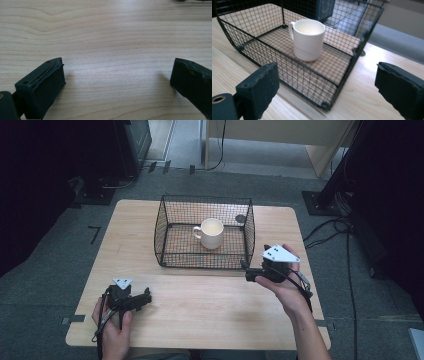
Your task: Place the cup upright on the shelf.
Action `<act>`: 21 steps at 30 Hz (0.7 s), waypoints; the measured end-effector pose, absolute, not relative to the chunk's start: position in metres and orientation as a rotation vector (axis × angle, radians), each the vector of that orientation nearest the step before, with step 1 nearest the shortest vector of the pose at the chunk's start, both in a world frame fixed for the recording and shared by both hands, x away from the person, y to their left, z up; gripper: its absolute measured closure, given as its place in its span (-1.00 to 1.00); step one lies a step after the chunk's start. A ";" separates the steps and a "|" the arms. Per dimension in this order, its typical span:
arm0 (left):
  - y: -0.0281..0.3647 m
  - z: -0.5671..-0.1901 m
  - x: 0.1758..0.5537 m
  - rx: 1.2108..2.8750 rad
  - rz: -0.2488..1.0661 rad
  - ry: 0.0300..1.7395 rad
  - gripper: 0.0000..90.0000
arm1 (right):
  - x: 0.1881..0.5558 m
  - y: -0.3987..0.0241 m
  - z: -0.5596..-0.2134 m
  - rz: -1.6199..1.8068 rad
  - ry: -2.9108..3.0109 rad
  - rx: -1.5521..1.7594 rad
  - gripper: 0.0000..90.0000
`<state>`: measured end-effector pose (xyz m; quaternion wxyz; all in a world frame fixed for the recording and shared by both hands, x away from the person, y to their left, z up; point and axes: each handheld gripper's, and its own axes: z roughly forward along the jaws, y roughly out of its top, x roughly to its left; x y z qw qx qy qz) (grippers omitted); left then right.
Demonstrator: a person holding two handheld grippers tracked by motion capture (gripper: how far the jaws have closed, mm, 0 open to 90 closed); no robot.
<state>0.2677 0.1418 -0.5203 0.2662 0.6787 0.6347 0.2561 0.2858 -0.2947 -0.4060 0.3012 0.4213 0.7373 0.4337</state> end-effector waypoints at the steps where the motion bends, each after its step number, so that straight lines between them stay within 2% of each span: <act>1: 0.142 -0.520 0.268 1.833 0.691 1.714 -1.00 | 0.284 -0.298 -0.408 1.148 1.955 1.124 -0.90; 21: 0.142 -0.520 0.268 1.836 0.691 1.713 -1.00 | 0.253 -0.350 -0.449 1.102 1.914 1.260 -0.94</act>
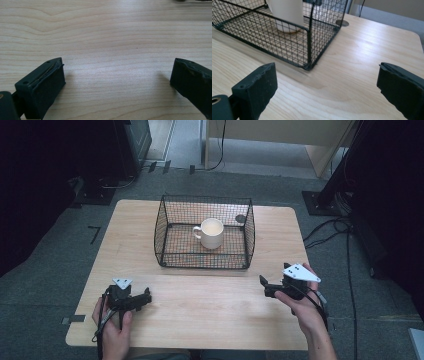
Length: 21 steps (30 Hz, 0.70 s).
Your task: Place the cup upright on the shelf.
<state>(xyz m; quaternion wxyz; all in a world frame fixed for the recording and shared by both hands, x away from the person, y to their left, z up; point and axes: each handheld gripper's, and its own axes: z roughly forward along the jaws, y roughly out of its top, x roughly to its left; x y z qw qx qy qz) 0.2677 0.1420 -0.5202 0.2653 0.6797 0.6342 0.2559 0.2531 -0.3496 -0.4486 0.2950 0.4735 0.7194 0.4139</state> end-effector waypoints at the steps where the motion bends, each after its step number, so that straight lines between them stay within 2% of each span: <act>1: 0.142 -0.520 0.268 1.836 0.691 1.713 -1.00 | 0.252 -0.352 -0.451 1.096 1.912 1.268 -0.94; 21: 0.142 -0.520 0.268 1.836 0.691 1.713 -1.00 | 0.221 -0.401 -0.497 1.009 1.869 1.443 -0.94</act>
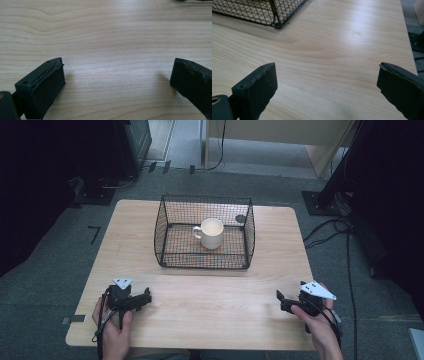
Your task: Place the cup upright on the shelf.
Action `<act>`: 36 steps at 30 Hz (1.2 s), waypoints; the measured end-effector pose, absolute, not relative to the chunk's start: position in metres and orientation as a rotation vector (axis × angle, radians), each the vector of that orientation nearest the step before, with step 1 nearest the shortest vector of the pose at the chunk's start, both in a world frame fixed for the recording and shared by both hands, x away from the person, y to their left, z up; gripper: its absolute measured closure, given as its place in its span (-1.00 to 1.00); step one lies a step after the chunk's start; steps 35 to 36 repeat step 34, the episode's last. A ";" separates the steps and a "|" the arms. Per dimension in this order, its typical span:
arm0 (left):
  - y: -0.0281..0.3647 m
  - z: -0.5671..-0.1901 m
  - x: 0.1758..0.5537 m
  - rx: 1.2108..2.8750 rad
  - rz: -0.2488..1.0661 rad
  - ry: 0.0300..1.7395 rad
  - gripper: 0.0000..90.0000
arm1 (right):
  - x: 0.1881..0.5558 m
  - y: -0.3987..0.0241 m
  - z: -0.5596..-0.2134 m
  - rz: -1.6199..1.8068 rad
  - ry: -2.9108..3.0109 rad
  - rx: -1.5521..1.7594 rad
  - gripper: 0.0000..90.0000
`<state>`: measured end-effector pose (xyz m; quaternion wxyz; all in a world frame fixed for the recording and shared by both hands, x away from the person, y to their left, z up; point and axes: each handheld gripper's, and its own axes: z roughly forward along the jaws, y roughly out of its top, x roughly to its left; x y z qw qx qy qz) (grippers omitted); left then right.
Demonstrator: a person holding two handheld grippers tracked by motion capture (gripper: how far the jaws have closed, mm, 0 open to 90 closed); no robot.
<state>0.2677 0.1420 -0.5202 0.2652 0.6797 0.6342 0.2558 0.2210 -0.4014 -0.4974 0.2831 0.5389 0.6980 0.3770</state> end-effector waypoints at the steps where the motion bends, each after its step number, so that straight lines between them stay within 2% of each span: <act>1: 0.142 -0.520 0.268 1.836 0.691 1.713 -1.00 | 0.220 -0.403 -0.499 1.000 1.869 1.449 -0.94; 17: 0.142 -0.520 0.268 1.836 0.691 1.713 -1.00 | 0.208 -0.418 -0.526 0.814 1.935 1.553 -0.95; 36: 0.142 -0.520 0.268 1.836 0.691 1.714 -1.00 | 0.207 -0.421 -0.527 0.837 1.925 1.629 -0.96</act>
